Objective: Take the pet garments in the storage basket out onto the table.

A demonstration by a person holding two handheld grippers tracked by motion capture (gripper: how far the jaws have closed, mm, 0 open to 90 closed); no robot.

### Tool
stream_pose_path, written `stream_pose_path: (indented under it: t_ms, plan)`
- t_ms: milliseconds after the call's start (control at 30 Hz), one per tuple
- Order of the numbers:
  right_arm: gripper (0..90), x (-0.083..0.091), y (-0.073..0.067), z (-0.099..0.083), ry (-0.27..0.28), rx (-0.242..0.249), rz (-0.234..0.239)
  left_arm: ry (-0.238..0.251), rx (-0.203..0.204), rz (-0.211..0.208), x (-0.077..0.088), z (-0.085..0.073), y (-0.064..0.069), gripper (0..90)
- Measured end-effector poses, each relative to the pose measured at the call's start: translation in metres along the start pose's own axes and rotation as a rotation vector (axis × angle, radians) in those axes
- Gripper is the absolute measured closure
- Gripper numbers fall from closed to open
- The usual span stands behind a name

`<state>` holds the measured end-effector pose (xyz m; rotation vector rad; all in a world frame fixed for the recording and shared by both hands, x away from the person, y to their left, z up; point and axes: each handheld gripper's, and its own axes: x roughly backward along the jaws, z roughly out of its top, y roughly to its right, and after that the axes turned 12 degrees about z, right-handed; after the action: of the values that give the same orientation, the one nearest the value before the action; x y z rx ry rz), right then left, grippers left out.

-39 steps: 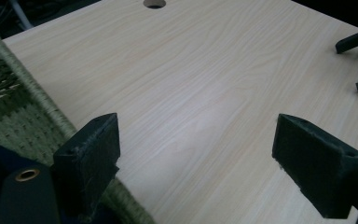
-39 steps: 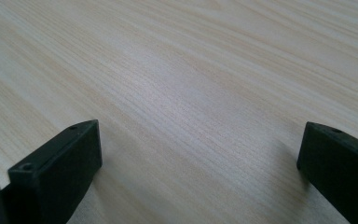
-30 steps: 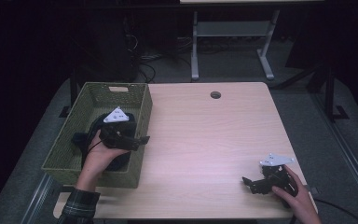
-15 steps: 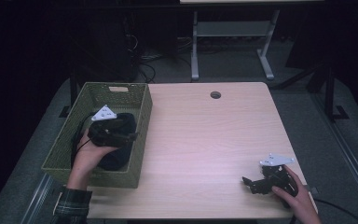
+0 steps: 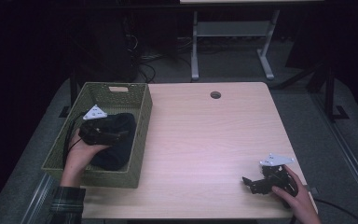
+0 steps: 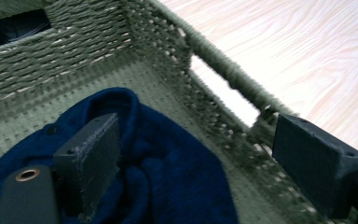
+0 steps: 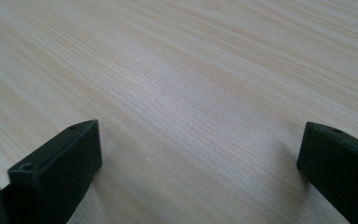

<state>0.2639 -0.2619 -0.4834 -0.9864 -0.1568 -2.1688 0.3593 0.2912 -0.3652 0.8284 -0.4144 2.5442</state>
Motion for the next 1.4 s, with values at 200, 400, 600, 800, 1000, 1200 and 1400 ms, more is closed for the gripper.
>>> stream_pose_path:
  t_ms: [200, 400, 600, 800, 1000, 1200, 1400]
  plan:
    - [0.0, 0.000, 0.000, 0.000, 0.000, 0.000, 0.000, -0.036, -0.006, 0.025, -0.006, -0.006, -0.008, 14.5]
    - [0.0, 0.000, 0.000, 0.000, 0.000, 0.000, 0.000, -0.091, -0.024, 0.031, -0.018, -0.014, -0.012, 14.5]
    - [0.0, 0.000, 0.000, 0.000, 0.000, -0.001, 0.000, -0.164, -0.026, 0.041, -0.029, -0.018, -0.012, 14.1]
    - [0.0, 0.000, 0.000, 0.000, 0.001, 0.000, 0.000, -0.224, -0.019, 0.069, -0.037, -0.024, -0.016, 13.9]
    - [0.0, 0.000, 0.000, 0.000, 0.000, -0.001, 0.000, -0.296, -0.015, 0.083, -0.046, -0.028, -0.013, 14.0]
    - [0.0, 0.000, 0.000, 0.000, -0.001, 0.002, 0.000, -0.409, -0.016, 0.098, -0.059, -0.033, -0.013, 14.1]
    - [0.0, 0.000, 0.000, 0.000, -0.001, 0.002, -0.001, -0.487, -0.003, 0.072, -0.066, -0.034, -0.012, 14.4]
